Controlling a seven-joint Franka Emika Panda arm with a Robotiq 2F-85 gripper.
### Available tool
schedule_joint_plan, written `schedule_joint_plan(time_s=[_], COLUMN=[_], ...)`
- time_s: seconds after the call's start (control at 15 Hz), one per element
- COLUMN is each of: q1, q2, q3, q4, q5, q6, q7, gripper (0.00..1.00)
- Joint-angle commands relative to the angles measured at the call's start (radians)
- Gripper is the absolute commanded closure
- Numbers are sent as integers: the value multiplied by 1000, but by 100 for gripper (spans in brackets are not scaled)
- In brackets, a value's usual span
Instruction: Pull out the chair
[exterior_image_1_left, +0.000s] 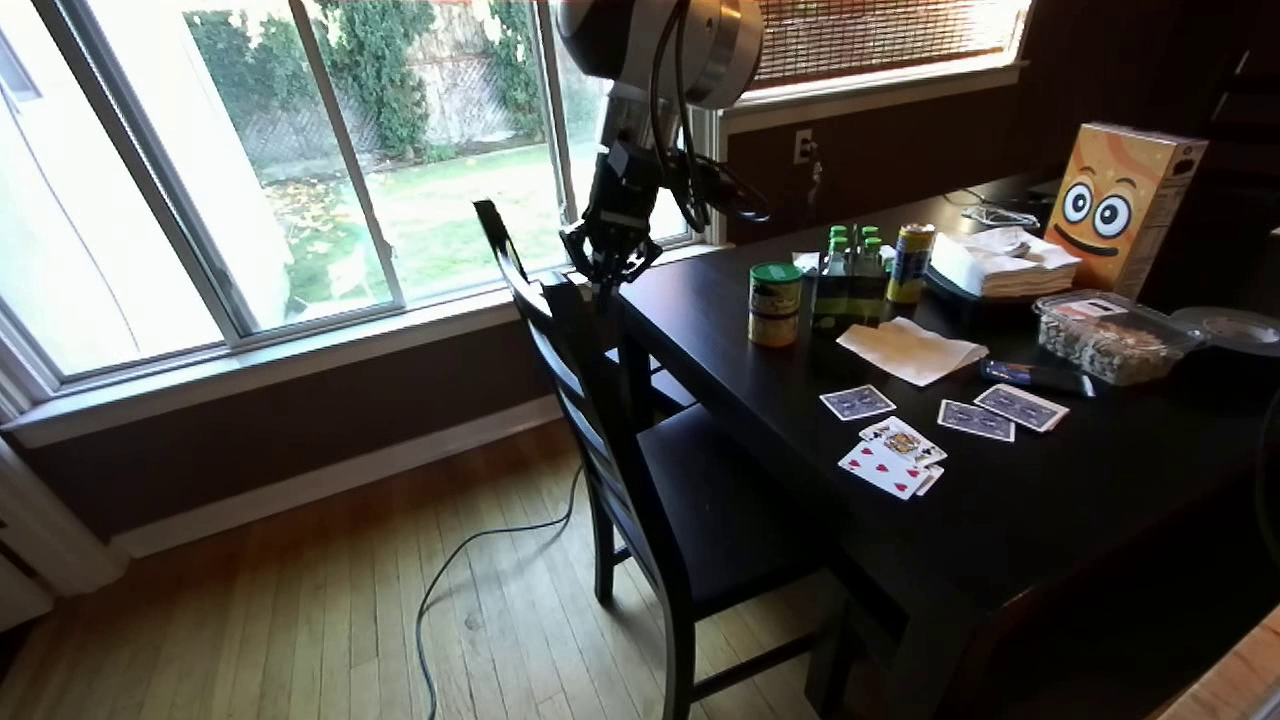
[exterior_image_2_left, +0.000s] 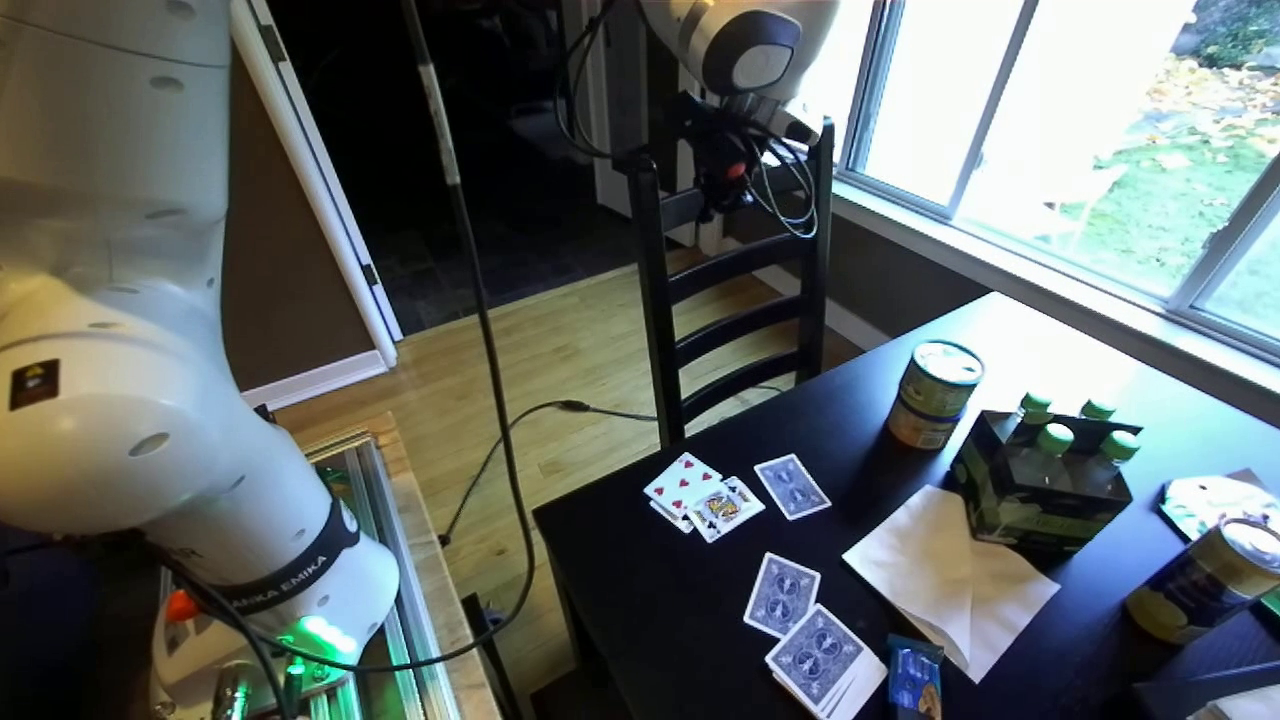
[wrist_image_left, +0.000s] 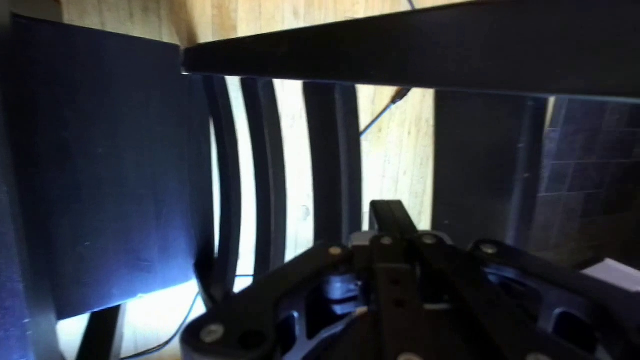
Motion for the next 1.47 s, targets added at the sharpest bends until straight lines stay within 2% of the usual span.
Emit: schedule_joint_plan(time_s=[0.0,0.27,0.53,0.8,1.0,1.4], q1=[-75,-132,-149,-150,-144,-115], q2=[-13,-12,7,11,24,52], q3=[58,58,33,5,-1,11], q4=[-44,-88,-101,-107,-108,-120], q5=[195,356,410,428,458,583], q6=[-11,-92,-236,-312,-319,-197], q7=[-156,-266,-351,-388,-414,-504], gripper=[100,100,100,100,100,100])
